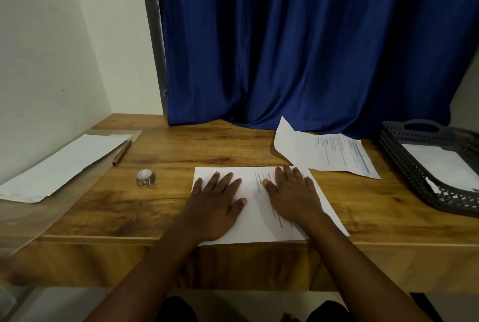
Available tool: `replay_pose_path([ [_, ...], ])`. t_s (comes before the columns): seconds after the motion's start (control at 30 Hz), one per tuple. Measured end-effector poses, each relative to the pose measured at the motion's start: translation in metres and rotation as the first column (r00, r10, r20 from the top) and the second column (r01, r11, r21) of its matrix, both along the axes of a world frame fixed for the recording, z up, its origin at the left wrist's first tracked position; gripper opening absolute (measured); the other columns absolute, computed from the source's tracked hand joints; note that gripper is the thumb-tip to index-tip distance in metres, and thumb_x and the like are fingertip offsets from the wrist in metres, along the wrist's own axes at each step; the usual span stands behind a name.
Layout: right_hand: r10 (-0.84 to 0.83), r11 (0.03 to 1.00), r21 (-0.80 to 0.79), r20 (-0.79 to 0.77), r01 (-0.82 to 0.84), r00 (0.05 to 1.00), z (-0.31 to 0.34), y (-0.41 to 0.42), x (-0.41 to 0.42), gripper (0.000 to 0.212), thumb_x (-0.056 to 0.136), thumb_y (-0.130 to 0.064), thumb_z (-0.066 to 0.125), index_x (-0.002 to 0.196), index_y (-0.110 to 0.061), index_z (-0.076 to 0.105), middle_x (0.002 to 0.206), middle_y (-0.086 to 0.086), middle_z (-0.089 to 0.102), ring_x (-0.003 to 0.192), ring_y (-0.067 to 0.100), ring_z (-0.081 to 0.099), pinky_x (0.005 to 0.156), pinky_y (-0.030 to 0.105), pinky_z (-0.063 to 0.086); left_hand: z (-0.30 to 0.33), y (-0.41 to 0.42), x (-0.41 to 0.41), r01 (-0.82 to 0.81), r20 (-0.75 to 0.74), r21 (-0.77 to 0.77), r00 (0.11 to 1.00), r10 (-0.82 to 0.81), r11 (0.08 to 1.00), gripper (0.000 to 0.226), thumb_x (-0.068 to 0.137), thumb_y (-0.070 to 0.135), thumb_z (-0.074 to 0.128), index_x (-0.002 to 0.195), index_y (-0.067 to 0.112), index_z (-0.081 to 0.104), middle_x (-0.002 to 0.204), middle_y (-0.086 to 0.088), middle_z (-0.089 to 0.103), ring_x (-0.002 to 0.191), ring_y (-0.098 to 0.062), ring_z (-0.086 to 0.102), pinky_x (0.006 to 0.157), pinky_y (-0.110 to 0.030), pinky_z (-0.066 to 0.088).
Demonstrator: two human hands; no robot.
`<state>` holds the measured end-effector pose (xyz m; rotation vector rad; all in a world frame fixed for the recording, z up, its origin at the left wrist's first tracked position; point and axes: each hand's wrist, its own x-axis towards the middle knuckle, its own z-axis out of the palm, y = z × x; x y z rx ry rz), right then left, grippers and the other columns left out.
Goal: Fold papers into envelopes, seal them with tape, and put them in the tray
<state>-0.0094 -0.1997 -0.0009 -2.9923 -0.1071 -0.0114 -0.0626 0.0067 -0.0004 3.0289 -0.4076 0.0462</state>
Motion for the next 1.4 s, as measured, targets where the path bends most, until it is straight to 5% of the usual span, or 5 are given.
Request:
replay_pose_path([
  [0.13,-0.074,0.995,-0.069,0.056,0.077,0.996,0.006,0.016,-0.015,0.064,0.105,-0.048,0.022,0.159,-0.015,0.014,0.167,0.012,0.009,0.154,0.035,0.005,0.123,0.056,0.006,-0.001,0.000,0.000,-0.008,-0.001,-0.009,1.000,0.008,1.000,0.064,0.104,0.060,0.013,0.161,0.034,0.005,0.170,0.007,-0.003,0.156,-0.018,-0.010,0.126,-0.052,-0.003],
  [0.37,0.259,0.966,0.008,0.062,-0.260,0.964,-0.002,0.035,-0.039,0.060,0.104,-0.051,0.022,0.159,-0.028,0.013,0.168,0.003,0.005,0.155,0.025,0.000,0.125,0.051,0.003,-0.004,0.001,0.000,0.005,0.013,0.004,1.000,-0.005,1.000,0.081,0.087,0.064,-0.007,0.161,0.034,0.005,0.170,0.007,-0.001,0.156,-0.017,-0.008,0.126,-0.050,-0.002],
  [0.83,0.028,0.999,-0.025,0.041,-0.027,0.999,-0.006,-0.044,-0.029,0.078,0.094,-0.073,0.007,0.160,-0.031,0.004,0.168,0.001,-0.001,0.155,0.026,-0.002,0.124,0.049,0.003,0.019,-0.002,-0.005,-0.167,-0.048,0.131,0.984,0.174,0.977,0.062,0.105,0.054,0.018,0.161,0.030,0.010,0.171,-0.002,-0.001,0.156,-0.031,-0.008,0.121,-0.063,-0.008],
  [0.97,0.025,0.999,-0.032,0.052,-0.023,0.998,-0.009,-0.044,-0.028,0.079,0.093,-0.074,0.007,0.160,-0.031,0.004,0.168,0.001,-0.001,0.155,0.026,-0.002,0.124,0.049,0.004,0.025,-0.045,-0.008,-0.049,0.042,0.125,0.998,0.044,0.991,0.061,0.105,0.054,0.024,0.159,0.028,0.019,0.170,-0.003,0.004,0.156,-0.031,-0.005,0.121,-0.065,-0.005],
  [1.4,0.033,0.999,-0.020,0.059,-0.032,0.998,-0.010,-0.047,-0.026,0.080,0.092,-0.075,0.006,0.160,-0.031,0.003,0.168,0.001,-0.002,0.155,0.026,-0.003,0.124,0.050,0.002,0.006,0.018,-0.004,-0.059,-0.058,0.016,0.997,0.059,0.998,0.093,0.079,0.077,-0.009,0.161,0.034,-0.002,0.169,0.009,-0.008,0.156,-0.015,-0.011,0.127,-0.047,-0.001],
])
